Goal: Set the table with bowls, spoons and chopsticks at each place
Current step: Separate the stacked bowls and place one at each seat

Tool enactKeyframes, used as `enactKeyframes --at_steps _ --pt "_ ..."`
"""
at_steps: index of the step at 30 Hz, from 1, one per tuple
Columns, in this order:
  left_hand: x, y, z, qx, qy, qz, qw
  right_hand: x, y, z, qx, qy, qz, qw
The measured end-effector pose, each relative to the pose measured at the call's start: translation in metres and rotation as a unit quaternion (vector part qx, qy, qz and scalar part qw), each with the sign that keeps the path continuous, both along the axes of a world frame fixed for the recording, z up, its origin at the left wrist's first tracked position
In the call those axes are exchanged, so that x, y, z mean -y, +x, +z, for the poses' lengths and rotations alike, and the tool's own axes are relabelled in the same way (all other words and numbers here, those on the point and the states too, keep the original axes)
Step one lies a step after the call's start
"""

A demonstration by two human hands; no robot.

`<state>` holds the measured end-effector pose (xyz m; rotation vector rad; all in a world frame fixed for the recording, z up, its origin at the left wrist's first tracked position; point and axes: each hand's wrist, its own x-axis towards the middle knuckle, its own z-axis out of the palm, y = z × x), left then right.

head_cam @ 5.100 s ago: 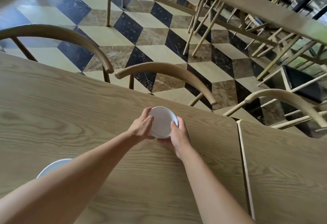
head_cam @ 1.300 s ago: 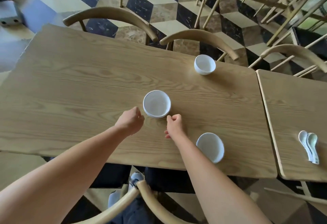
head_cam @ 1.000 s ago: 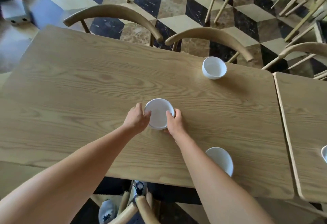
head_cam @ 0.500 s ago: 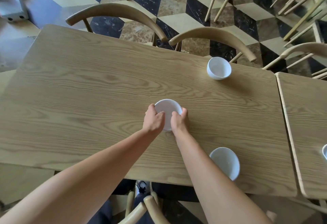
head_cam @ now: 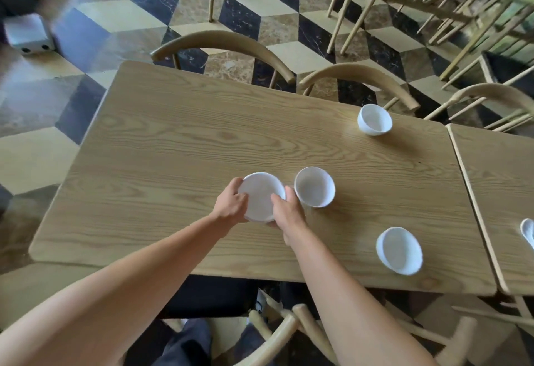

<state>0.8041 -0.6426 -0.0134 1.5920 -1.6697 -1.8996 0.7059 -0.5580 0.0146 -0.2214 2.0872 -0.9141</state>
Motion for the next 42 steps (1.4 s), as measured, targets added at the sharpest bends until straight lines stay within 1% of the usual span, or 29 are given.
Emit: enactKeyframes --at_steps 2,6,11,21,32,42 --pt "0.014 0.035 -0.003 -0.016 0.053 0.022 0.998 0.007 0.022 -0.003 0.042 -0.02 0.004 0.999" --pt "0.028 0.094 -0.01 -0.064 0.089 0.043 0.993 0.019 0.06 -0.015 0.131 -0.04 -0.021 0.99" --pt "0.031 0.131 -0.022 -0.093 0.119 0.058 0.987 0.021 0.09 -0.029 0.17 -0.071 -0.039 0.982" --pt "0.031 0.147 -0.048 -0.117 0.141 0.059 0.981 0.018 0.103 -0.051 0.181 -0.077 -0.046 0.979" --pt "0.034 0.155 -0.043 -0.102 0.127 0.074 0.984 0.022 0.11 -0.052 0.233 -0.07 -0.052 0.968" --pt "0.042 0.159 -0.045 -0.087 0.18 0.079 0.977 0.023 0.112 -0.056 0.252 -0.069 -0.065 0.963"
